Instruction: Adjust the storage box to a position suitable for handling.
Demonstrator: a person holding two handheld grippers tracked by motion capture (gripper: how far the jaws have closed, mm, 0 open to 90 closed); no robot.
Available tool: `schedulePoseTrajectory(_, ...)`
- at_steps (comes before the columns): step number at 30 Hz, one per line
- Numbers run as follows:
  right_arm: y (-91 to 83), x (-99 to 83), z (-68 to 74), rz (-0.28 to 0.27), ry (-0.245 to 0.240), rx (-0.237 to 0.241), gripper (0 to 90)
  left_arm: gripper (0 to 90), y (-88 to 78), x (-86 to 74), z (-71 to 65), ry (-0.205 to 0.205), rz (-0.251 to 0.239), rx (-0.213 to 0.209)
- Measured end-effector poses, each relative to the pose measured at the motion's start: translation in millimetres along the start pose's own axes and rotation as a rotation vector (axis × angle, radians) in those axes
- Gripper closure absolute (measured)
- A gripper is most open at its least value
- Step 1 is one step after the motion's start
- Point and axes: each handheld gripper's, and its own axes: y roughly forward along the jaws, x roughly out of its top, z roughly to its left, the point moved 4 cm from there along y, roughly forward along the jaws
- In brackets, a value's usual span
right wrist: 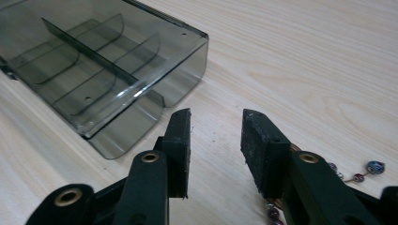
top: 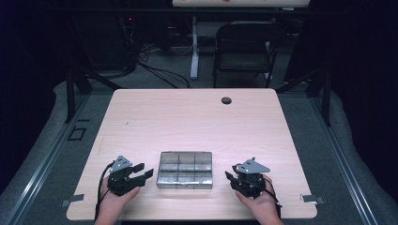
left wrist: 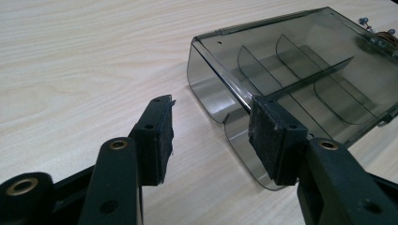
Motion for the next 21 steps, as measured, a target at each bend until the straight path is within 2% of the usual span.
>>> schedulePoseTrajectory(3,-1.1,0.9,4.8,-0.004,0.003,0.016,64.2,50.5,-1.7,0.2,-1.8,0.008,0.000,-0.011)
schedulePoseTrajectory(5,-2.7,1.4,12.1,-0.001,-0.032,0.024,64.2,50.5,-2.3,1.1,-3.9,0.016,0.001,-0.024)
schedulePoseTrajectory(8,-4.9,2.1,16.4,-0.007,-0.049,0.027,64.2,50.6,-1.6,0.0,-4.9,0.020,0.008,-0.025)
schedulePoseTrajectory(9,-6.5,3.3,19.3,-0.012,-0.061,0.032,64.6,50.5,-2.0,-0.7,-5.6,0.033,0.015,-0.024)
schedulePoseTrajectory(13,-6.3,3.8,22.3,-0.013,-0.061,0.052,65.3,50.7,-2.2,0.1,-6.9,0.037,0.003,-0.025)
schedulePoseTrajectory(18,-6.3,1.9,22.1,-0.005,-0.072,0.047,65.2,51.0,-1.8,0.3,-8.7,0.038,0.007,-0.032)
schedulePoseTrajectory(21,-4.0,-0.2,18.4,0.005,-0.048,0.049,65.2,51.0,-0.9,0.3,-8.4,0.042,0.009,-0.029)
